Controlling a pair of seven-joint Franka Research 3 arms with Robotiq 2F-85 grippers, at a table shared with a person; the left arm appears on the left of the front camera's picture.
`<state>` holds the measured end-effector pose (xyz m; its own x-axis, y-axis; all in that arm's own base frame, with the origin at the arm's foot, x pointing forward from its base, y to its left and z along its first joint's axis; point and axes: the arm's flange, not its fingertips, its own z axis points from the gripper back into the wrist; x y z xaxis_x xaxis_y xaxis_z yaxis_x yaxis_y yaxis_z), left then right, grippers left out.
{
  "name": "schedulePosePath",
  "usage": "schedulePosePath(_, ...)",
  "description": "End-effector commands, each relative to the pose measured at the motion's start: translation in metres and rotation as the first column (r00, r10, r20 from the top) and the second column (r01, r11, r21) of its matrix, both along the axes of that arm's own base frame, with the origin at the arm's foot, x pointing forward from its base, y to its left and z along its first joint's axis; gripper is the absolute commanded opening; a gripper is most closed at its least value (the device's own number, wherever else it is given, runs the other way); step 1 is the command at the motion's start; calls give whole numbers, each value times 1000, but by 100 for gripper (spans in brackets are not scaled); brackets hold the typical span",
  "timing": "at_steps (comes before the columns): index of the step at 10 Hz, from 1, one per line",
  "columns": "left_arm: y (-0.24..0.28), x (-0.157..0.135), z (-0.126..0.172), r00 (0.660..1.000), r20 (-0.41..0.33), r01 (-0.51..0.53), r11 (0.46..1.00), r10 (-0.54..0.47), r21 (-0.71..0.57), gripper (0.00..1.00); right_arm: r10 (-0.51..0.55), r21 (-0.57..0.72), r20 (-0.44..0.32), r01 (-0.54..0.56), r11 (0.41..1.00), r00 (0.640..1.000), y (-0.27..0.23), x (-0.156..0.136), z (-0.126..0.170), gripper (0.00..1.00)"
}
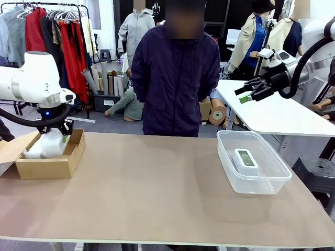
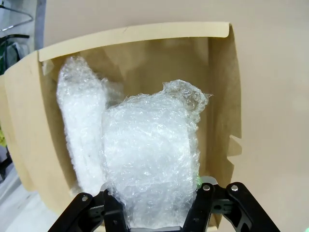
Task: Separate and place wrapped and unwrapped clocks.
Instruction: If the picked Digital clock is wrapped, place it in the Package Box ; if not, place it in the Organizing box.
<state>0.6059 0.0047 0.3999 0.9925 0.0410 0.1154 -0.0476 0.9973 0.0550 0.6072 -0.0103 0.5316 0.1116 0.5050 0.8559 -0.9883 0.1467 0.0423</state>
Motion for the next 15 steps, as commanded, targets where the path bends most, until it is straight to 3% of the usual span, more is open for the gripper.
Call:
schedulePosePath(1, 0, 3, -11, 999, 15, 45, 999, -44, -18, 0, 4, 3, 2, -4, 1000, 1000, 2, 0, 2, 100)
schedulePosePath(6, -7, 8, -33, 998, -17, 65, 998, -65, -15, 0, 4, 3, 2, -4, 1000, 1000, 2, 0, 2, 100)
schedulePosePath(11, -8, 9, -33, 998, -12, 56, 998, -56, -22, 95, 4, 3, 2, -4, 1000, 1000, 2, 0, 2, 100)
schedulePosePath(12, -8, 9, -30, 998, -8, 58, 998, -58, -29, 100, 4, 3, 2, -4, 1000, 1000, 2, 0, 2, 100)
schedulePosePath(15, -7, 12, -14, 998, 16, 68, 998, -68, -15, 100, 4, 3, 2, -4, 1000, 1000, 2, 0, 2, 100)
